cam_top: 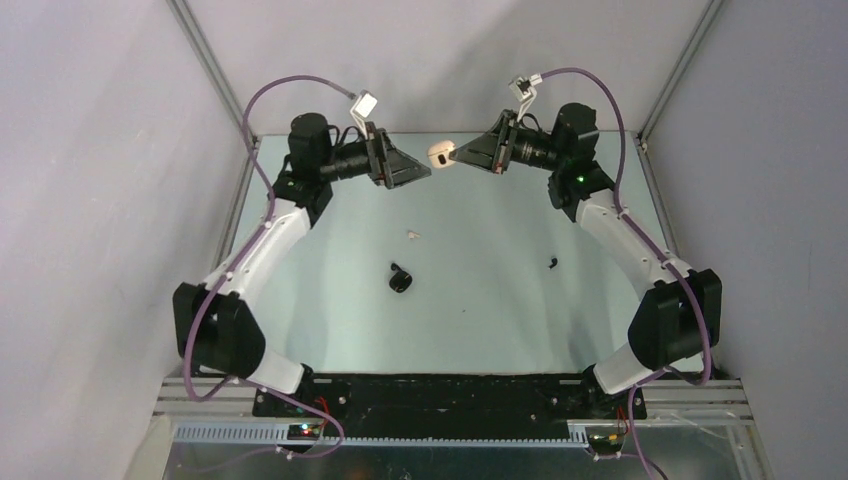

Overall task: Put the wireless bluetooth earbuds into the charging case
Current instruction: Pick up the charging case at the center of the board.

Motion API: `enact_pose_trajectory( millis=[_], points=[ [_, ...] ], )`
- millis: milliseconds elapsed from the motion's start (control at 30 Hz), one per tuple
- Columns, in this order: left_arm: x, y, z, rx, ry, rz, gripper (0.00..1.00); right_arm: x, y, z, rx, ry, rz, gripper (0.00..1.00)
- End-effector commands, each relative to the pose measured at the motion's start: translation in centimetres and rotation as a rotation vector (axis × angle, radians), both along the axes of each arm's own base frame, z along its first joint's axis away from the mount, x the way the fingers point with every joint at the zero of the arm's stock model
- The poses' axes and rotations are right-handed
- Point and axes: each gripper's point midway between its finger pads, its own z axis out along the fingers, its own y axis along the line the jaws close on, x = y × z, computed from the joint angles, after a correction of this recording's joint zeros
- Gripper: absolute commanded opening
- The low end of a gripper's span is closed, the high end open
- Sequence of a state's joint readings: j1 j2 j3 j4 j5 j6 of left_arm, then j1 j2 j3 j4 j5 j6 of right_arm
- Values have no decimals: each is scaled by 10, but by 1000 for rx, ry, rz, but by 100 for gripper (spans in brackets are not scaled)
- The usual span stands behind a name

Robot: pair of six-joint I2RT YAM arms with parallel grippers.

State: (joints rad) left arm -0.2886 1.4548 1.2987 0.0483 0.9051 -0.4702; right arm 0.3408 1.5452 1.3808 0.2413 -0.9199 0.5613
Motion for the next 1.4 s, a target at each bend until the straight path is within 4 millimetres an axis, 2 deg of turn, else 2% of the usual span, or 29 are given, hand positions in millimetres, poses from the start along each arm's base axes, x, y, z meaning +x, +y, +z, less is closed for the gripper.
enact_pose_trajectory(
  millis=[0, 233, 400, 600, 667, 700, 733, 767, 800, 933, 1067, 1200, 1233, 1267, 1367],
  points=[
    [-9, -12, 39, -93, -28, -100, 76, -8, 4, 32, 91, -28, 5, 0],
    [-8, -19, 39, -110, -36, -124, 63, -3, 7, 23, 87, -9, 5, 0],
    [-16, -29, 43, -112, -56, -181, 52, 1, 11, 17, 86, 7, 2, 0],
    [-17, -30, 45, -112, -74, -192, 37, 2, 17, 9, 77, 17, 13, 0],
    [-17, -30, 45, -110, -80, -190, 29, 3, 18, 6, 69, 18, 10, 0],
    [-17, -30, 45, -110, -83, -188, 18, 4, 18, 2, 58, 26, 6, 0],
    [-17, -30, 44, -108, -87, -187, 8, 6, 18, -3, 44, 37, -7, 3],
    [-16, -29, 44, -107, -95, -180, 4, 7, 18, -6, 37, 38, -13, 11],
    [-15, -29, 42, -105, -95, -175, 1, 8, 18, -12, 18, 37, -15, 14],
    [-17, -27, 38, -96, -106, -171, 0, 6, 19, -30, -50, 30, -9, 39],
    [-23, -25, 30, -81, -126, -193, 0, 7, 7, -37, -102, -9, -32, 64],
    [-30, -23, 10, -57, -125, -206, 0, 9, -10, -39, -132, -36, -40, 71],
    [-31, -23, 0, -45, -118, -208, 0, 8, -12, -39, -136, -40, -34, 72],
    [-32, -21, -3, -36, -134, -207, 0, 4, -16, -40, -142, -56, -6, 74],
    [-34, -16, -29, 20, -120, -197, 0, -12, -19, -41, -154, -109, 95, 75]
  ],
)
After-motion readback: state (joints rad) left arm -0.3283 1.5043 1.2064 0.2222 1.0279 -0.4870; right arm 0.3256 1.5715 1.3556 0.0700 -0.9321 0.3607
